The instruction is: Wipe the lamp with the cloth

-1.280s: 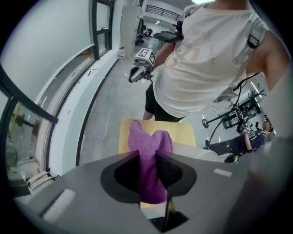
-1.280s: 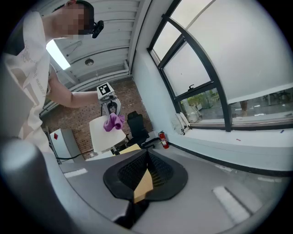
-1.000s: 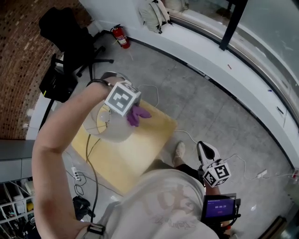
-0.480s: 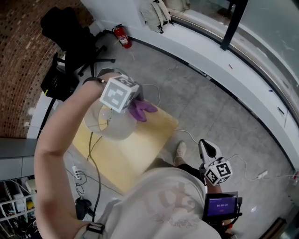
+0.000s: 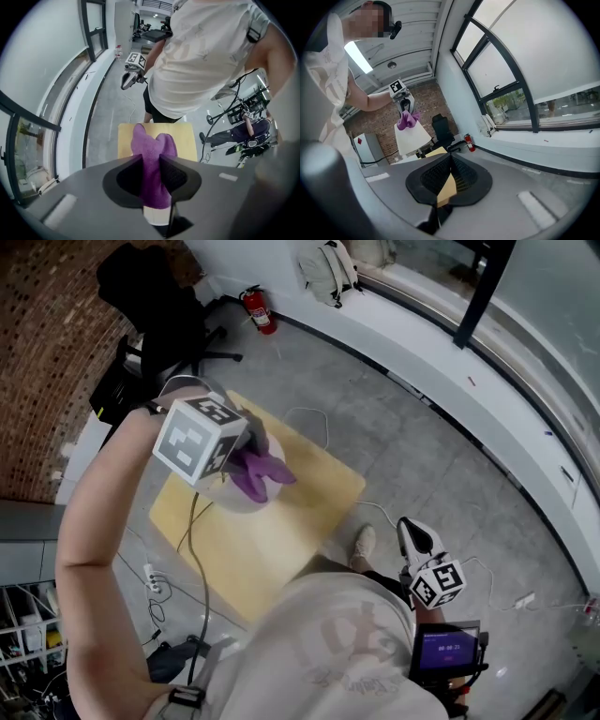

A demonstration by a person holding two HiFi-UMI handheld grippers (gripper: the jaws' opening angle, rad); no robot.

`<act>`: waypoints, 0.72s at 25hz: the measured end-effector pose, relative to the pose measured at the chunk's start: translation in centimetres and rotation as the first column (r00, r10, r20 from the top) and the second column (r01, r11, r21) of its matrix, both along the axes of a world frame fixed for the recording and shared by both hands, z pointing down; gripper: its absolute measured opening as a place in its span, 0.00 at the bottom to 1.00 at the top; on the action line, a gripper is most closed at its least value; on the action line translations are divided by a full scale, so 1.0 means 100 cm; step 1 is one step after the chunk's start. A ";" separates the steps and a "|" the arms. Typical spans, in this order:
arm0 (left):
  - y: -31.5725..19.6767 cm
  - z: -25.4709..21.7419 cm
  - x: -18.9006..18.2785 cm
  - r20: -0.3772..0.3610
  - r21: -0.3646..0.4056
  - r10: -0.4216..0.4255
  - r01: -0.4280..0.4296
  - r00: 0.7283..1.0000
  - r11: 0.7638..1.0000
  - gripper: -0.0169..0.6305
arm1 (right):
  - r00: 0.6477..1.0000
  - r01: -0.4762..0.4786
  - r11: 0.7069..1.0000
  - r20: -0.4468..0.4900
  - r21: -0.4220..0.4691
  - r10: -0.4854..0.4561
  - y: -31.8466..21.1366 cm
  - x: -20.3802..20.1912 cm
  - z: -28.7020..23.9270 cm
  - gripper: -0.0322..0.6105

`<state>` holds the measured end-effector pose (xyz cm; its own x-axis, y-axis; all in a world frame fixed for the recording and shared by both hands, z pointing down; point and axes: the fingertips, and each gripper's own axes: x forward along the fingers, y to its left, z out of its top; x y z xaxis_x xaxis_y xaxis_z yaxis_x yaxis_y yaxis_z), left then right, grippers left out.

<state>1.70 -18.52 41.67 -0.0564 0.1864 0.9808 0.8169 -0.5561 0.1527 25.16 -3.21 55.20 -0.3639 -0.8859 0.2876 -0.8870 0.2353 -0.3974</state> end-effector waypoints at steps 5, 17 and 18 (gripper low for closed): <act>0.017 0.037 0.003 0.046 -0.012 0.054 -0.053 0.997 0.999 0.17 | 1.000 0.016 1.000 0.003 0.005 -0.016 -0.006 0.001 -0.001 0.07; 0.035 0.118 0.020 0.208 0.036 0.127 -0.137 0.970 0.990 0.17 | 0.997 0.058 0.998 0.043 0.023 -0.059 -0.021 0.018 0.009 0.07; 0.035 0.118 0.024 0.182 0.048 0.110 -0.121 0.977 0.992 0.17 | 0.997 0.061 0.998 0.047 0.027 -0.062 -0.023 0.018 0.009 0.07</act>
